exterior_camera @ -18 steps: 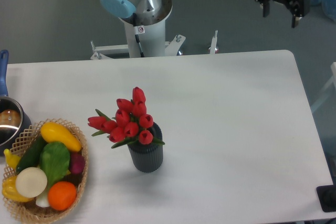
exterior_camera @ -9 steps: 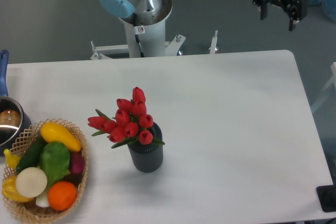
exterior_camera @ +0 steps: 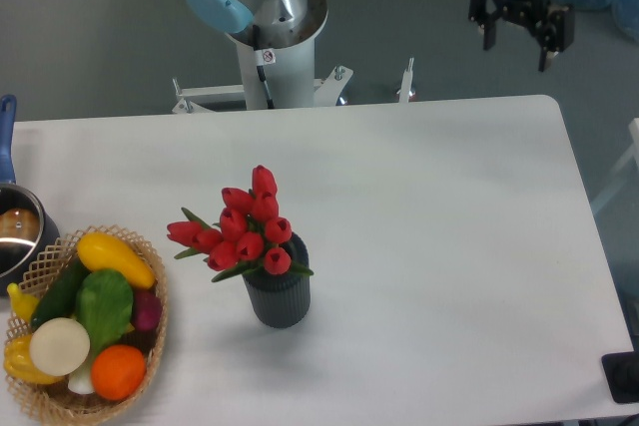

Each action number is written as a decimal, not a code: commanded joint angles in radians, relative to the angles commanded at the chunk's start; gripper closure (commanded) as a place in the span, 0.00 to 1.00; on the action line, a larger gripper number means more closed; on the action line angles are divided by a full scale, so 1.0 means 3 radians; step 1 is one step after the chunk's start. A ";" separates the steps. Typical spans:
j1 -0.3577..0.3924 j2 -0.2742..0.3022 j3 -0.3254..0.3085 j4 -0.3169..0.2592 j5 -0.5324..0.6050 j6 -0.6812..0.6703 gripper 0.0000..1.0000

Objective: Pick up the flowers from the vase
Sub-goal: 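Move the open gripper across the table toward the red tulips, then lower the open gripper around the tulip stems above the grey vase, then close the gripper on the tulip bunch stems, then lift the tulip bunch straight up out of the grey vase, then carry the held tulips up and away from the vase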

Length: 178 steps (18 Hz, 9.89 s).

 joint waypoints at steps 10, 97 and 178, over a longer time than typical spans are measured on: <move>-0.0384 -0.0123 -0.0046 -0.0010 -0.0791 -0.0312 0.00; -0.1498 -0.1186 0.0265 0.0276 -0.3267 -0.1079 0.52; -0.0011 -0.0491 0.0680 0.0297 -0.4121 -0.2398 0.64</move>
